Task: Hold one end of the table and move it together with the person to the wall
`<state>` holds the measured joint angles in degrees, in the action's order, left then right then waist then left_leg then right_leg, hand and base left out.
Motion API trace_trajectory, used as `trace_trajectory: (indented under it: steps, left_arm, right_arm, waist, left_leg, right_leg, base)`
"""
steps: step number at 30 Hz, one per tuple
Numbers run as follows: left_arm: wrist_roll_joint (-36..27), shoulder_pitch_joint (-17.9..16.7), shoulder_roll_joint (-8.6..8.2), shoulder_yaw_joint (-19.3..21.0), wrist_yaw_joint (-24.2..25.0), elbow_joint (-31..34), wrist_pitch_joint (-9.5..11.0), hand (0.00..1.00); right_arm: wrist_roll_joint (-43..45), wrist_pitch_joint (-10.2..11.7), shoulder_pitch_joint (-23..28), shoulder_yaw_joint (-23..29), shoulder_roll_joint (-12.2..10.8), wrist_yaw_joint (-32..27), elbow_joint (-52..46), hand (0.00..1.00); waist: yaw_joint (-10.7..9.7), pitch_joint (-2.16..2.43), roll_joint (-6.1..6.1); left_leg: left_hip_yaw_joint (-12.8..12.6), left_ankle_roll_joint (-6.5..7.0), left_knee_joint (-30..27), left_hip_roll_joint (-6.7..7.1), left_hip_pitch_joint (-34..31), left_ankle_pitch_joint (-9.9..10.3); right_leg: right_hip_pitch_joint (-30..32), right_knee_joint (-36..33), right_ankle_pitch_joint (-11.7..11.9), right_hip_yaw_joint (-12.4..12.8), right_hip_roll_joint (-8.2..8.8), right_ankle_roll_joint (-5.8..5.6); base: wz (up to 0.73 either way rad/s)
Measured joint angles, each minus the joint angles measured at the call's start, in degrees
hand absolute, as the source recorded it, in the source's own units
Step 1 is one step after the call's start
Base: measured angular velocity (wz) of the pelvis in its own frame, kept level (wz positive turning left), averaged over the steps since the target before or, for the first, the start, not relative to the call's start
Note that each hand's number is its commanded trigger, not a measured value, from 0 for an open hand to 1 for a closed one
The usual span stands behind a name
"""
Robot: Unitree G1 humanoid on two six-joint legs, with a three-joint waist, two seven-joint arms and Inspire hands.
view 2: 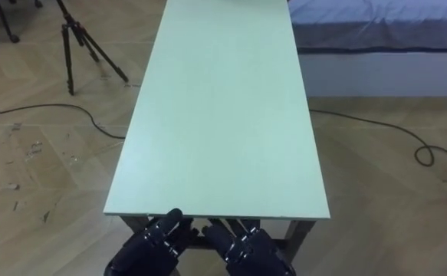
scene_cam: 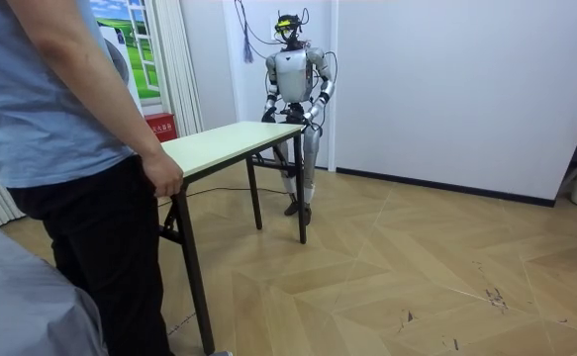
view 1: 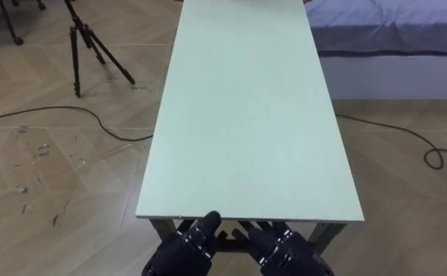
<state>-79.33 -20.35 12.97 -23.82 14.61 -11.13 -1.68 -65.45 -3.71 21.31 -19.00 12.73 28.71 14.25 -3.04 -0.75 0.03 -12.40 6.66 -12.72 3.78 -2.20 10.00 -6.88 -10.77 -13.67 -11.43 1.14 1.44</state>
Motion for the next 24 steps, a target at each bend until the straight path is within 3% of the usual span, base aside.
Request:
trace_trajectory:
  steps: [9,14,19,24]
  left_arm:
    - [0.0,2.5,1.91,1.5,-0.1,-0.3,-0.1,0.00]
    - [0.0,3.0,2.14,2.6,-0.2,-1.3,-0.6,0.00]
    - [-0.1,6.6,1.51,3.3,-0.2,-6.4,-2.9,0.00]
    - [-0.1,10.2,1.16,3.8,-0.5,-11.1,-5.0,0.00]
  right_arm:
    - [-0.6,-0.1,0.0,0.0,1.0,-3.3,-1.6,0.00]
    - [-2.6,-0.1,-0.5,0.7,1.3,-5.3,-1.6,0.00]
    - [-2.6,-1.2,-1.6,2.2,1.4,-7.5,-1.4,0.00]
    - [-6.7,-1.6,-3.9,4.2,1.7,-10.0,0.8,0.00]
  waist:
    - [0.0,-0.19,-0.05]
    - [-0.1,-0.74,0.42]
    - [0.0,-0.50,1.34]
    - [0.0,-0.49,1.38]
  left_leg:
    - [0.1,0.00,0.3,0.13,1.0,0.0]
    - [0.1,-0.01,0.2,0.15,1.7,0.0]
    - [0.1,0.00,-0.1,0.11,1.8,0.0]
    - [0.1,-0.02,-0.1,0.06,2.1,0.0]
  right_leg:
    - [-1.1,-0.1,0.0,0.0,0.06,0.01]
    - [-1.7,0.1,0.0,0.1,0.04,0.02]
    - [-2.1,0.1,0.0,0.1,0.01,0.03]
    - [-2.1,0.0,0.0,0.1,-0.03,0.07]
  base:
    - [0.00]
    - [0.00]
    - [0.00]
    - [-0.01]
